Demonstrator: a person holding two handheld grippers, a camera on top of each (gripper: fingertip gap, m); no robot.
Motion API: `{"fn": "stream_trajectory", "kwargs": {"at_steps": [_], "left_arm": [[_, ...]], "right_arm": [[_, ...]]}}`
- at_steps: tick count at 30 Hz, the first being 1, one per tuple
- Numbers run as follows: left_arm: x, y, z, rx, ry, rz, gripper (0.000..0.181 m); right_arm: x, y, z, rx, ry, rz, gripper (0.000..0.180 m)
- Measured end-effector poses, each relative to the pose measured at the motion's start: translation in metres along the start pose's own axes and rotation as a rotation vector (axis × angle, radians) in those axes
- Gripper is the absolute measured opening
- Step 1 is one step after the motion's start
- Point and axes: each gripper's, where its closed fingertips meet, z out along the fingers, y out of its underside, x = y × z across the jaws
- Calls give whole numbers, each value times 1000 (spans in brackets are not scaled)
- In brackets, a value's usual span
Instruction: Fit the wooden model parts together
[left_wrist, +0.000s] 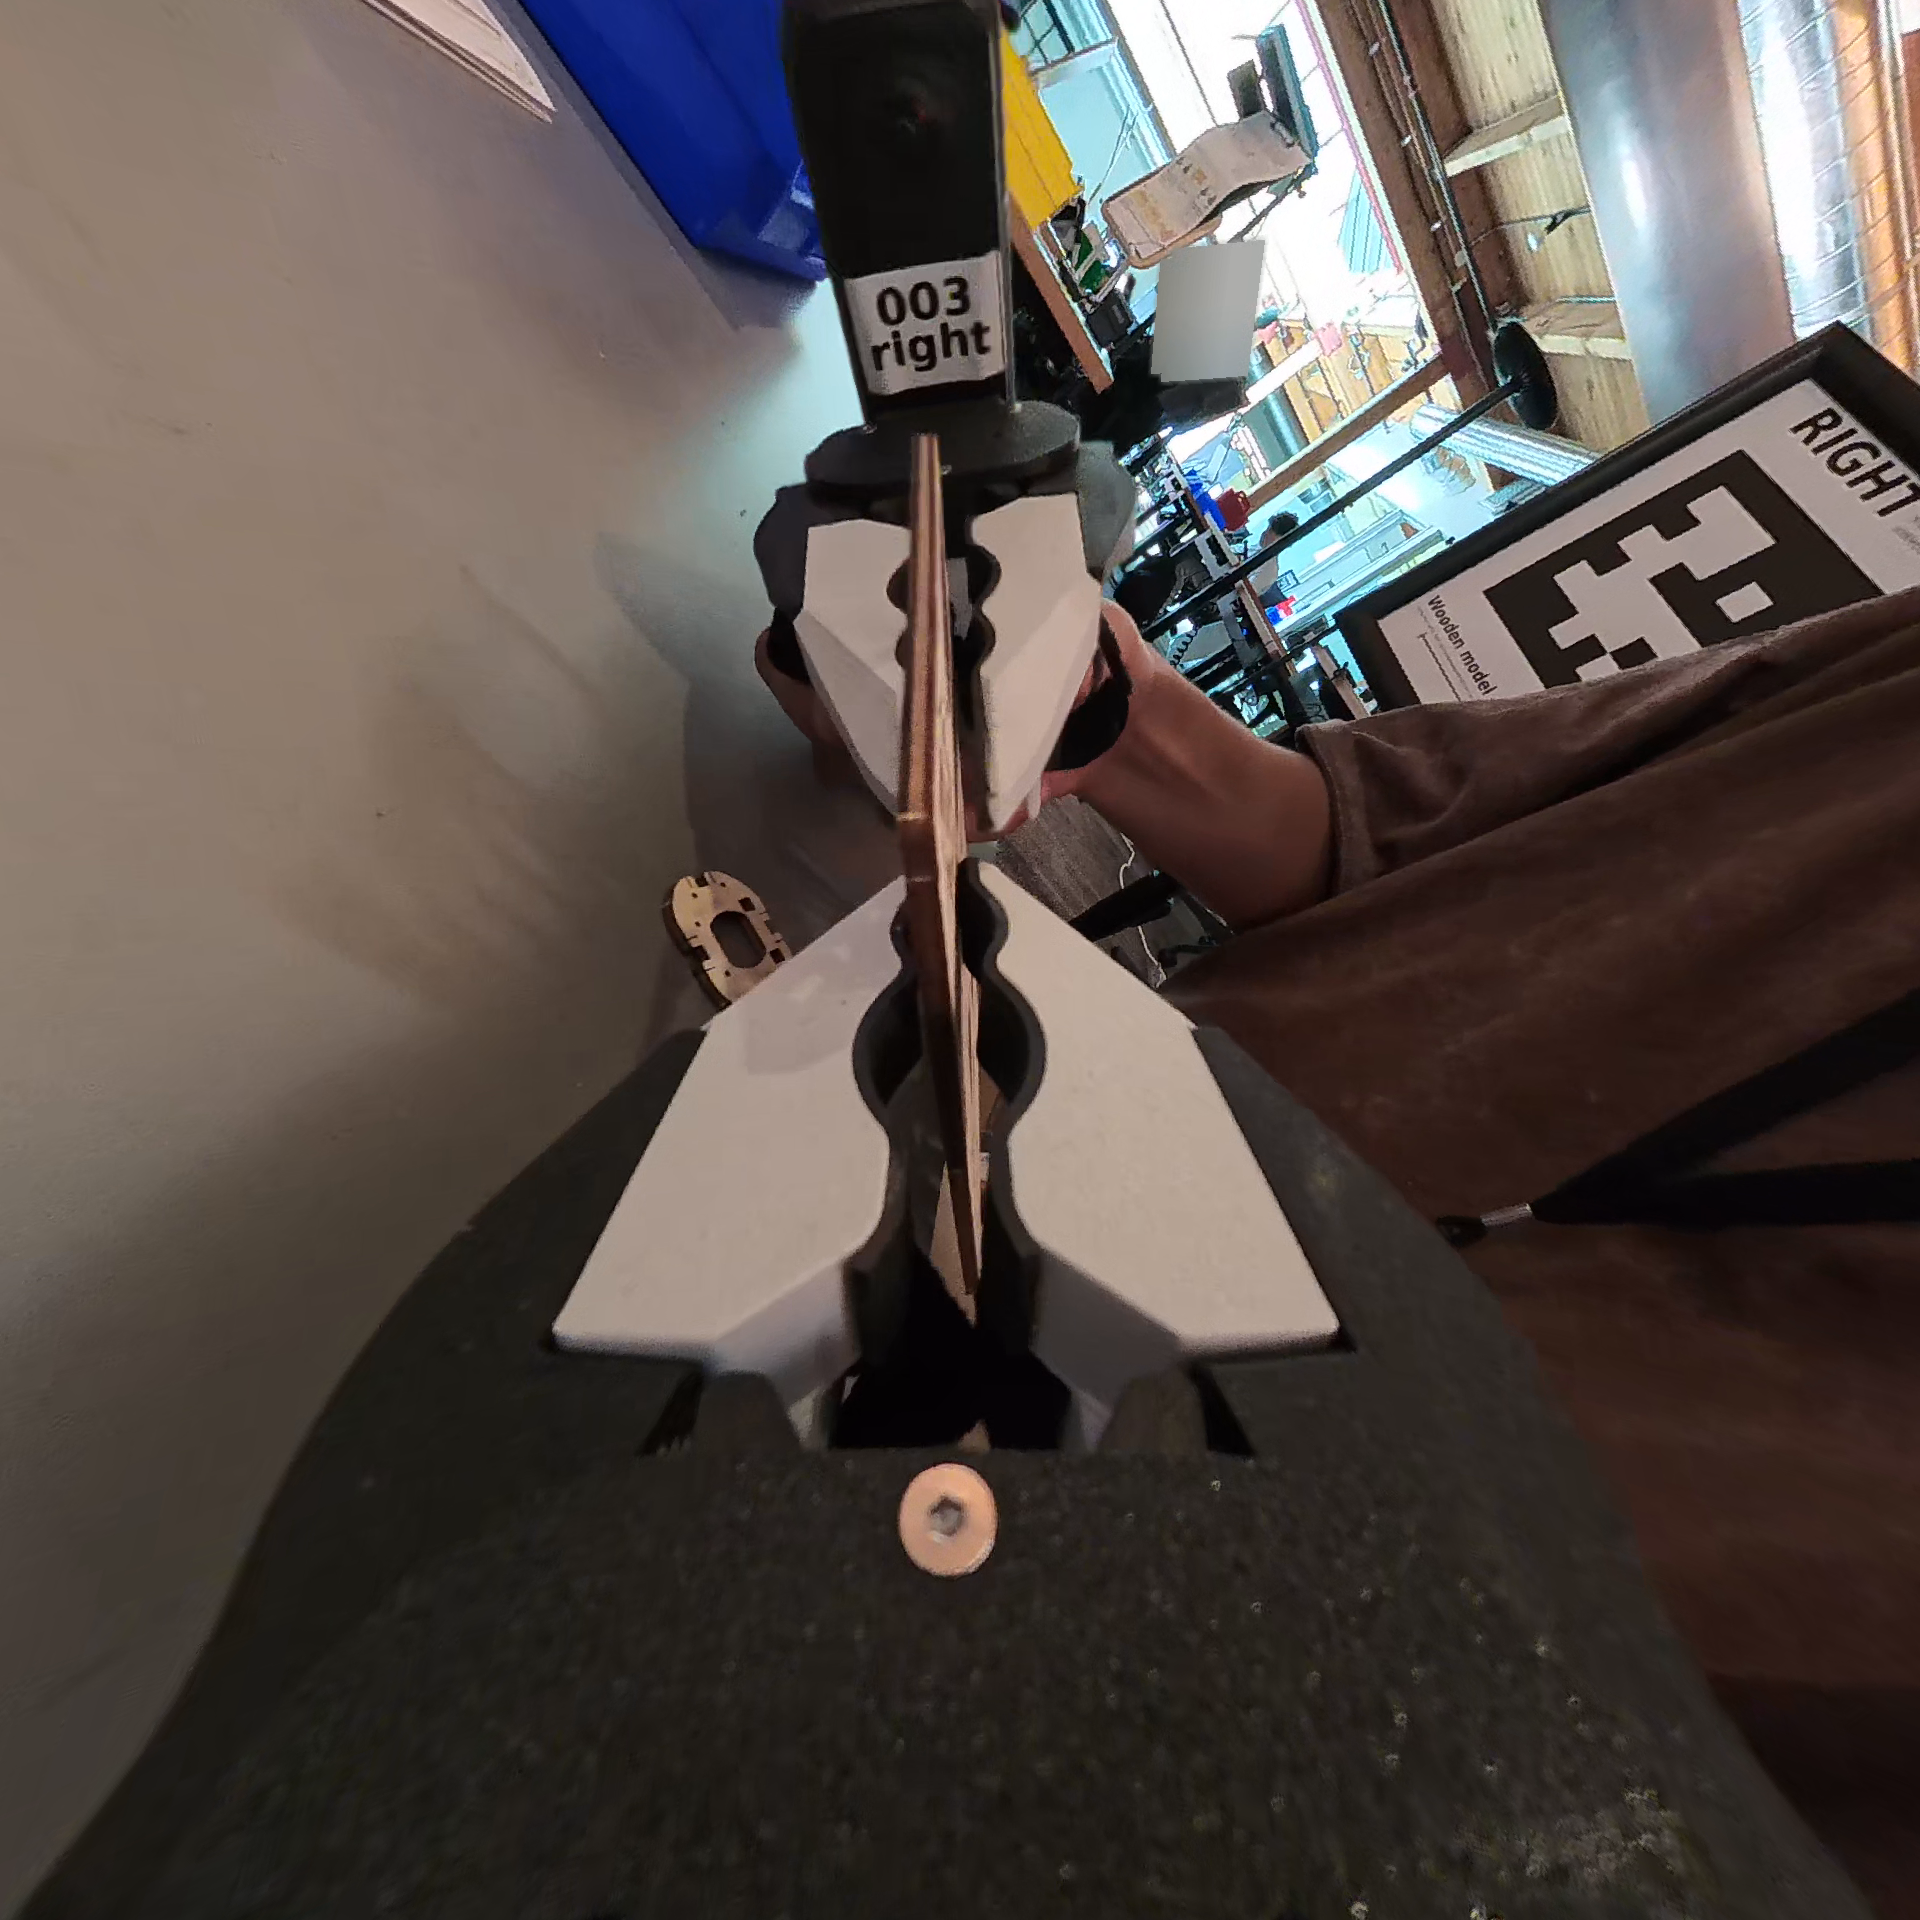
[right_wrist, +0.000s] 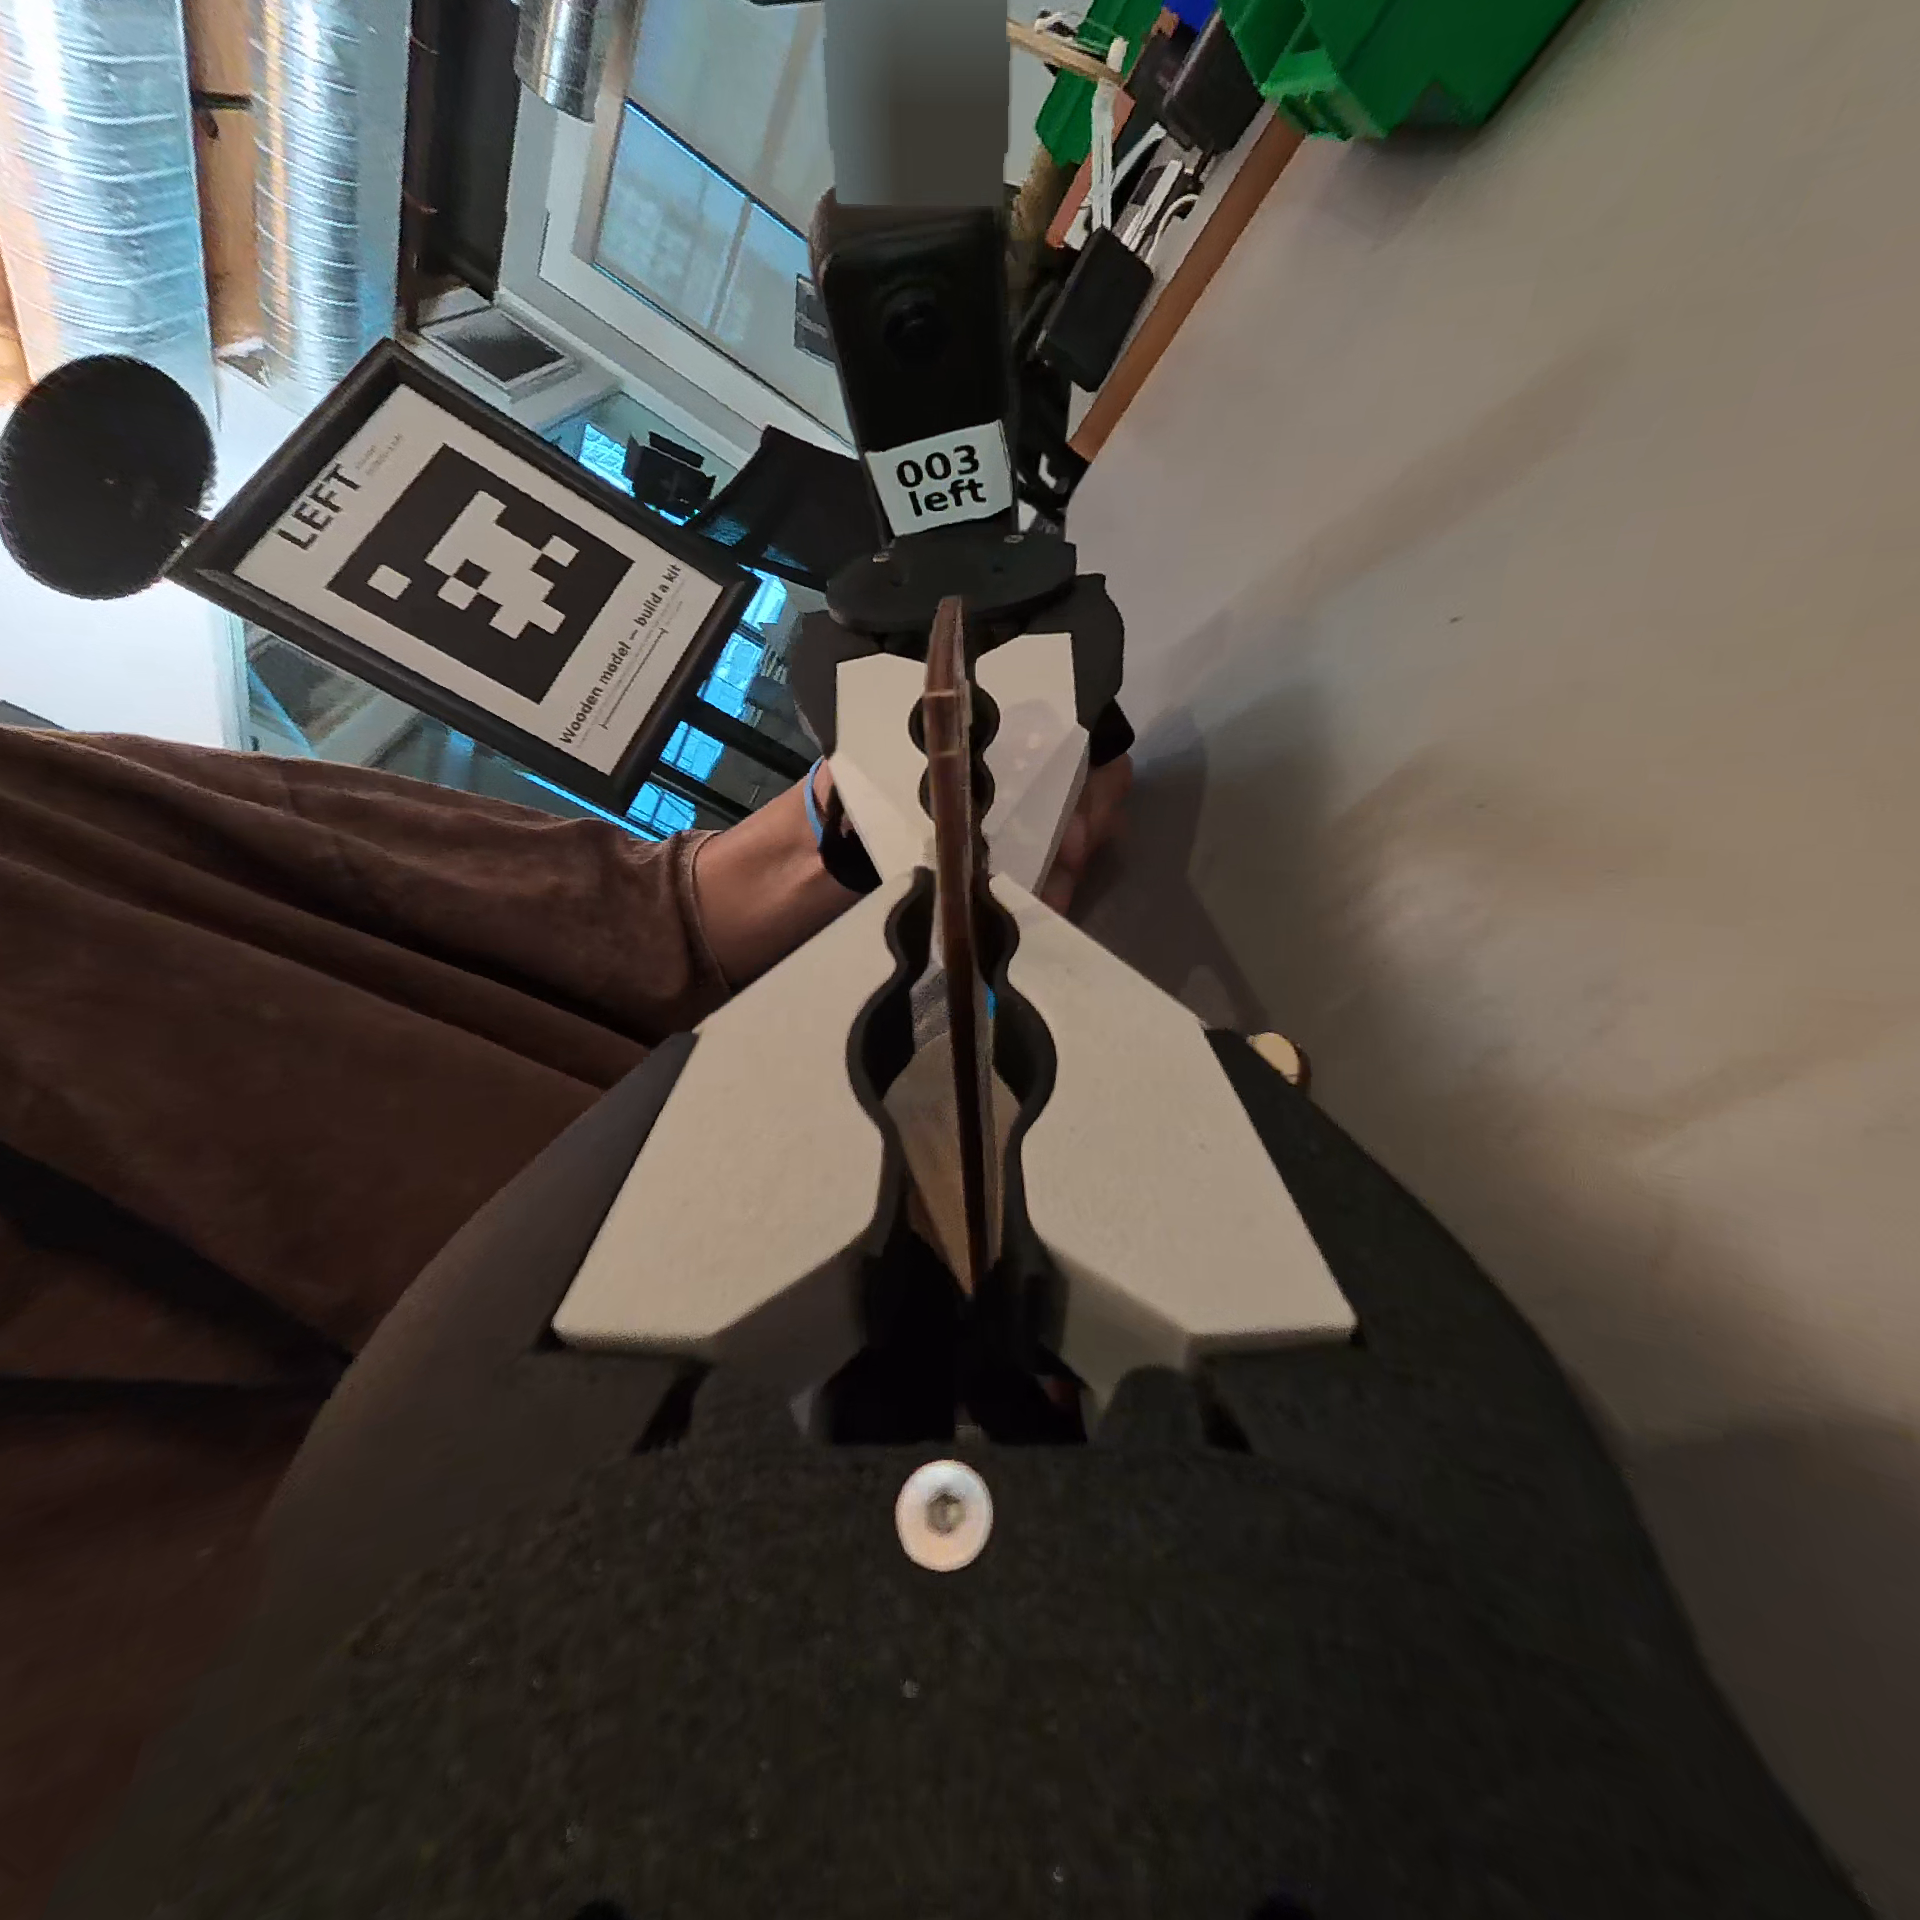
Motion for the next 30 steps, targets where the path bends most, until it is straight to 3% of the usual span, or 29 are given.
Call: {"fn": "stream_trajectory", "kwargs": {"at_steps": [5,17,25,30], "left_arm": [[-2,-1,-1,3,-5,-9,1],[-11,-3,-1,13,-40,-65,1],[-24,5,0,-20,-127,-83,2],[-19,-2,0,19,-81,-86,1]], "right_arm": [[3,-9,-9,47,-15,59,3],[18,-7,-6,29,120,-14,7],[42,3,-6,-54,339,-98,9],[31,-6,-6,3,232,-54,8]]}}
